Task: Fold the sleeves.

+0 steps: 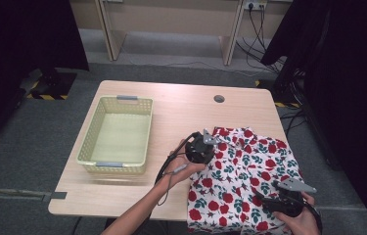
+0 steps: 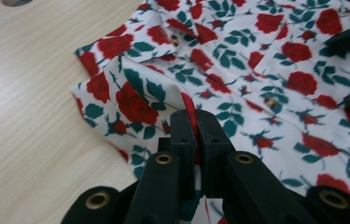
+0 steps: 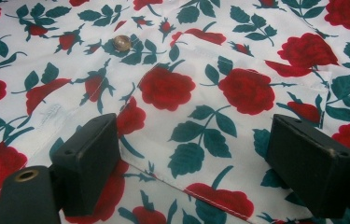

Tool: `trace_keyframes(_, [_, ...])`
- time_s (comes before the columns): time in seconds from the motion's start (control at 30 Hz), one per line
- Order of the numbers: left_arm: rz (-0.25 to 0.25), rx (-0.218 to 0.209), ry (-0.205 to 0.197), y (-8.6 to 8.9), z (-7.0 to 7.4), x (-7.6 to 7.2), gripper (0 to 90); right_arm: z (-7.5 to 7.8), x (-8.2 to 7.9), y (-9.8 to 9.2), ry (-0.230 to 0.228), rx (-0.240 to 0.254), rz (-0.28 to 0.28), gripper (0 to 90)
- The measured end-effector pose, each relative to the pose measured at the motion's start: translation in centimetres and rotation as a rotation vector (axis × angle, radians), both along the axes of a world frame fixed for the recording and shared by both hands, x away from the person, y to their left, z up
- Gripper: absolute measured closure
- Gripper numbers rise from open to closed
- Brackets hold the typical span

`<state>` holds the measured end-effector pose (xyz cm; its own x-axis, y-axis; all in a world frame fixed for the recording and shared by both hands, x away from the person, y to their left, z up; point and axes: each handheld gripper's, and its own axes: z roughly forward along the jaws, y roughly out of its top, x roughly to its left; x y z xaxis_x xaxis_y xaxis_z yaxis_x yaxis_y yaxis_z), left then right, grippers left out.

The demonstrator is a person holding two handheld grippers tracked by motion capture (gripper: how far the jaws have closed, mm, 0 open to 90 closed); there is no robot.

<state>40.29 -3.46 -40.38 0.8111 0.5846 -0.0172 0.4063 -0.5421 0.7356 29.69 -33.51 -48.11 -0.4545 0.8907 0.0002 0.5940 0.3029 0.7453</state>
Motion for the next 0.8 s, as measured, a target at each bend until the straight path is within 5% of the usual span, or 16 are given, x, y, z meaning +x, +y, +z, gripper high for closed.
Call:
trace_keyframes(0.27, [-0.038, 0.008, 0.009, -2.4, -0.8, 0.2, 79.3, 0.0, 0.0, 0.0, -0.003, 0.002, 0.001, 17.2])
trace_keyframes(0.37, [-0.042, 0.004, 0.004, -2.4, -0.7, 0.1, 70.3, 0.0, 0.0, 0.0, -0.005, 0.003, 0.002, 17.2])
trace_keyframes(0.6, [0.014, -0.021, 0.003, 0.0, 0.1, -0.2, 52.3, -0.1, 0.0, -0.1, -0.005, 0.003, 0.004, 17.2])
trace_keyframes(0.8, [0.025, -0.001, 0.062, 2.7, -1.4, -1.9, 46.4, -0.1, 0.0, -0.1, -0.008, 0.004, 0.005, 17.1])
